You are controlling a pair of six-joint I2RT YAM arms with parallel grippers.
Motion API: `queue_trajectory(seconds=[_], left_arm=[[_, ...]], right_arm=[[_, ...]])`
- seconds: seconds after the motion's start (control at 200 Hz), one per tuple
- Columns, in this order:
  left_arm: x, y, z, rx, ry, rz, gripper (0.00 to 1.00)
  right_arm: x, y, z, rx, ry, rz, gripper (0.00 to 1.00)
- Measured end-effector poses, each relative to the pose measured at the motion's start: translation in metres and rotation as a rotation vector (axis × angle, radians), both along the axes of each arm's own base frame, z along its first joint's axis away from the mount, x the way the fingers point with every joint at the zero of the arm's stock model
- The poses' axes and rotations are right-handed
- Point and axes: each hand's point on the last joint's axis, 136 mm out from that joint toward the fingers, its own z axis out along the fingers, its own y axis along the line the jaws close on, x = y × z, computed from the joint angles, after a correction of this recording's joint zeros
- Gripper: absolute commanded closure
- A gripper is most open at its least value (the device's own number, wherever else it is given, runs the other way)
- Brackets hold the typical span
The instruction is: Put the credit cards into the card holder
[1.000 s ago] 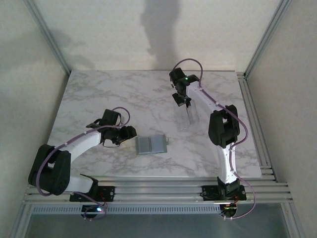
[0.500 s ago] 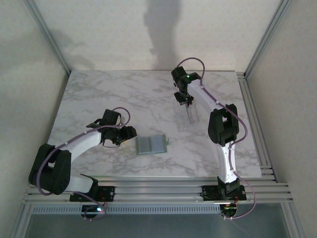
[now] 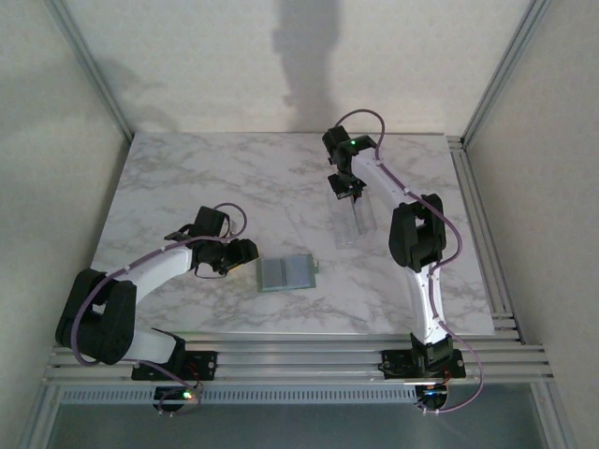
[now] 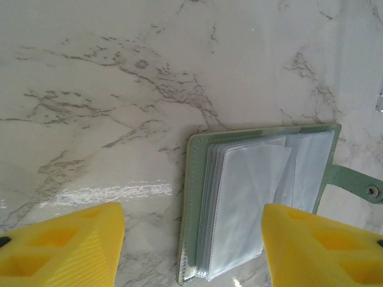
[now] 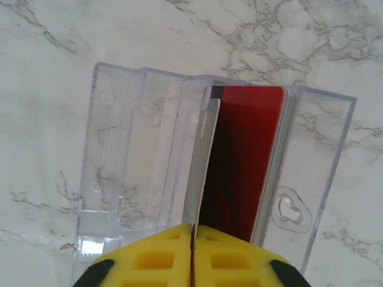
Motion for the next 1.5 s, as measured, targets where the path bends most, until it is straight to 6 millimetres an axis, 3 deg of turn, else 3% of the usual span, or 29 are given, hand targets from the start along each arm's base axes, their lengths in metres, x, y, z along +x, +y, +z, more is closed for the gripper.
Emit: queue_trajectory(seconds=[0.095, 0.476, 0.606, 0.806, 0.921, 1.041, 1.141, 1.302, 1.402, 1.502], left_arm=[[0.0, 0.0, 0.0, 0.0, 0.0, 0.0, 0.39], [-0.001, -0.003, 0.001, -0.016, 0.005, -0.009, 0.39], [-0.002, -0.004, 0.002, -0.026, 0.008, -0.014, 0.39], [-0.003, -0.007, 0.003, -0.04, 0.012, -0.021, 0.39], [-0.007, -0.013, 0.005, -0.07, 0.019, -0.046, 0.39], [-0.012, -0.024, 0.008, -0.103, 0.024, -0.083, 0.41], [-0.017, -0.029, 0.008, -0.117, 0.029, -0.109, 0.42], [-0.02, -0.038, 0.0, -0.13, 0.051, -0.135, 0.46], [-0.023, -0.044, -0.005, -0.131, 0.063, -0.154, 0.48], [-0.024, -0.046, -0.01, -0.128, 0.072, -0.159, 0.51]], right_arm=[[0.0, 0.0, 0.0, 0.005, 0.0, -0.013, 1.0], [-0.004, -0.003, 0.01, 0.034, -0.01, -0.107, 1.0], [-0.006, -0.005, 0.036, 0.066, -0.057, -0.129, 1.0], [-0.019, -0.009, 0.097, 0.152, -0.168, -0.145, 1.0], [-0.043, -0.009, 0.119, 0.227, -0.183, -0.131, 1.0], [-0.077, -0.003, 0.119, 0.311, -0.152, -0.093, 1.0], [-0.119, 0.015, 0.102, 0.439, -0.068, -0.048, 1.0], [-0.19, 0.065, 0.062, 0.748, 0.161, 0.001, 1.0], [-0.22, 0.087, 0.036, 0.869, 0.299, 0.007, 1.0], [-0.236, 0.1, 0.023, 0.935, 0.398, 0.008, 1.0]])
